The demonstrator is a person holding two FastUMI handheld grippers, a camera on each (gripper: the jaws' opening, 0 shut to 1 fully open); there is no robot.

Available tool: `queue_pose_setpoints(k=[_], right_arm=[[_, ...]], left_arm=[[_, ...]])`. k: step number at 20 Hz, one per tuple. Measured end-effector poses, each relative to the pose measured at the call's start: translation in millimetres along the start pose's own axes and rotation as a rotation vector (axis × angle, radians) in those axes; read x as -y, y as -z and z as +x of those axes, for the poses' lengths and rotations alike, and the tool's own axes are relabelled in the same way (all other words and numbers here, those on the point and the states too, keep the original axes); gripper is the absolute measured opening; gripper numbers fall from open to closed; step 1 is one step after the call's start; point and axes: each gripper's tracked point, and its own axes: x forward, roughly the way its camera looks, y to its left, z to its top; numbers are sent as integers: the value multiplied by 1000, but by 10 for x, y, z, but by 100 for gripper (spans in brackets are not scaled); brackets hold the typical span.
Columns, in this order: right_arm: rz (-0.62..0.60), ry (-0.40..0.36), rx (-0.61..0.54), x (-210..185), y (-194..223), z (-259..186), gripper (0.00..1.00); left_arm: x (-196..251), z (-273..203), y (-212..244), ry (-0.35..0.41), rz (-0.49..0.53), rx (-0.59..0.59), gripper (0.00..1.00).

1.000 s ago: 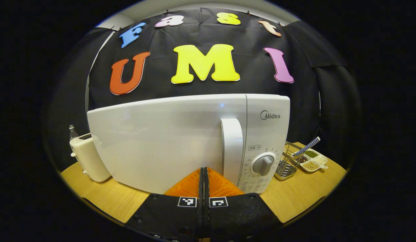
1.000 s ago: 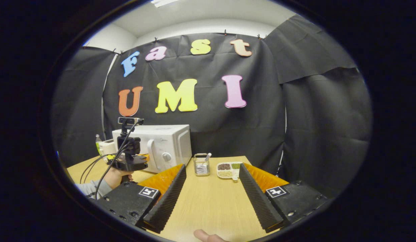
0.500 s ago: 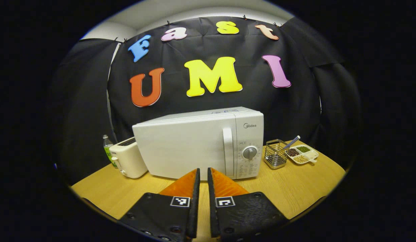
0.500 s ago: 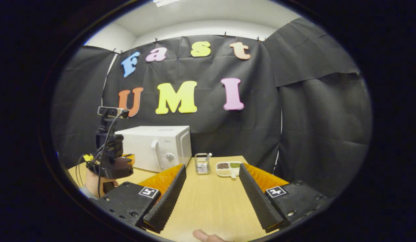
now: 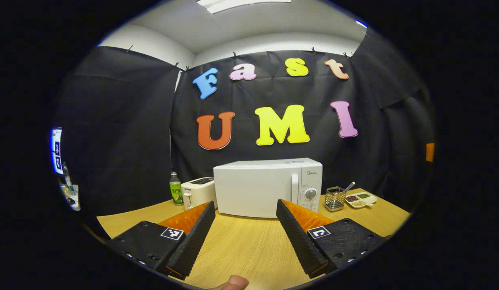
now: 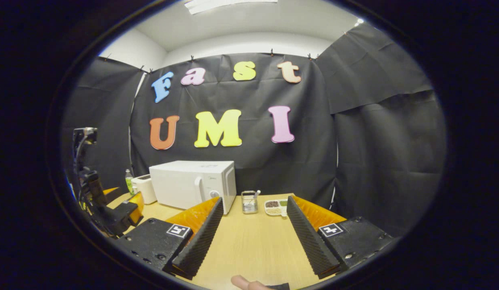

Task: Open the microwave oven with the left hand, put the food in, and close the microwave oven.

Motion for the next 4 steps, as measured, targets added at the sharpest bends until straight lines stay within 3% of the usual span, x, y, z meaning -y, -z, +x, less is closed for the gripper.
queue_pose_setpoints(k=[4], right_arm=[[6, -23, 26, -125, 39, -121, 100]], left_arm=[[-200, -393, -92, 37, -32, 26, 95]])
